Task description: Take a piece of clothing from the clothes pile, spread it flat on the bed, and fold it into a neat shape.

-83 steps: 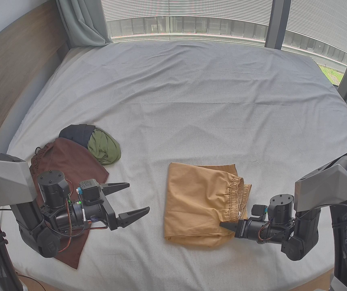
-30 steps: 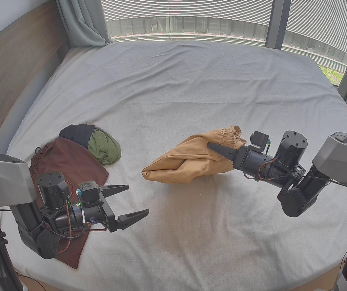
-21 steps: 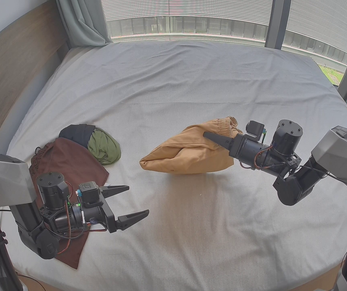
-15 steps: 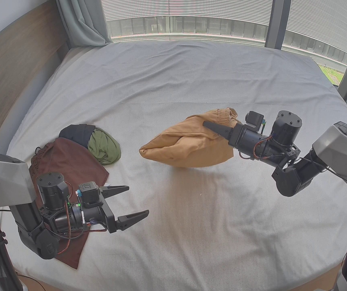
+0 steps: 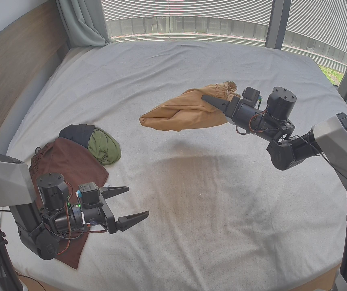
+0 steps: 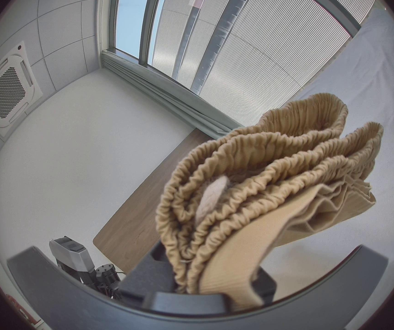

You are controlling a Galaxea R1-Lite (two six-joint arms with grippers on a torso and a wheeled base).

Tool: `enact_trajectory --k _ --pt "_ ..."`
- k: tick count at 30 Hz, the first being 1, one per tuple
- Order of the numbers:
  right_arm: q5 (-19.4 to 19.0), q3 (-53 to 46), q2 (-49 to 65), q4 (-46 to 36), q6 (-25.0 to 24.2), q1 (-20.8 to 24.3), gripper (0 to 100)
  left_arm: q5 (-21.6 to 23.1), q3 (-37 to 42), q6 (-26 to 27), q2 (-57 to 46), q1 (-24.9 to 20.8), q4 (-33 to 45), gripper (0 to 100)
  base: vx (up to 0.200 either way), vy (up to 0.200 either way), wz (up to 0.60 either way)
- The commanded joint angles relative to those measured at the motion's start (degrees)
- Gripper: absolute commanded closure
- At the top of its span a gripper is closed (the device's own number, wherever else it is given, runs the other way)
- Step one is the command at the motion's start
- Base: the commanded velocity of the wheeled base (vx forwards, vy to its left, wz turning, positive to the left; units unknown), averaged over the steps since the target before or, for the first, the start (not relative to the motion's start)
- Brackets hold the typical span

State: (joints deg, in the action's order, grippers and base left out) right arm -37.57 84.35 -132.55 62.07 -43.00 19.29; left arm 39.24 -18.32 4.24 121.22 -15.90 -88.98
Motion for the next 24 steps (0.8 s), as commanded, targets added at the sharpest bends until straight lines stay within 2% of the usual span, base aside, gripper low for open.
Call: enact_trajectory --k 1,6,15,24 --pt "-0.05 7.76 -7.02 -4.15 -0.51 -1.09 100 0.13 -0.05 -0.02 0.15 0.08 -0.05 0 0.000 0.000 0.00" --pt "-0.05 10.05 -11.33 -4.77 -0.60 -2.06 100 0.75 -0.05 -0.02 0.15 0.08 -0.05 0 0.000 0.000 0.00" --pt "-0.05 13.04 -11.94 -5.21 -1.92 -3.47 100 0.75 -0.05 -0.02 0.42 -0.01 -0.05 0 0.000 0.000 0.00" --pt "-0.05 22.09 -11.59 -10.66 -2.88 -3.55 100 0.75 0.04 -0.02 0.24 -0.01 -0.05 0 0.000 0.000 0.00"
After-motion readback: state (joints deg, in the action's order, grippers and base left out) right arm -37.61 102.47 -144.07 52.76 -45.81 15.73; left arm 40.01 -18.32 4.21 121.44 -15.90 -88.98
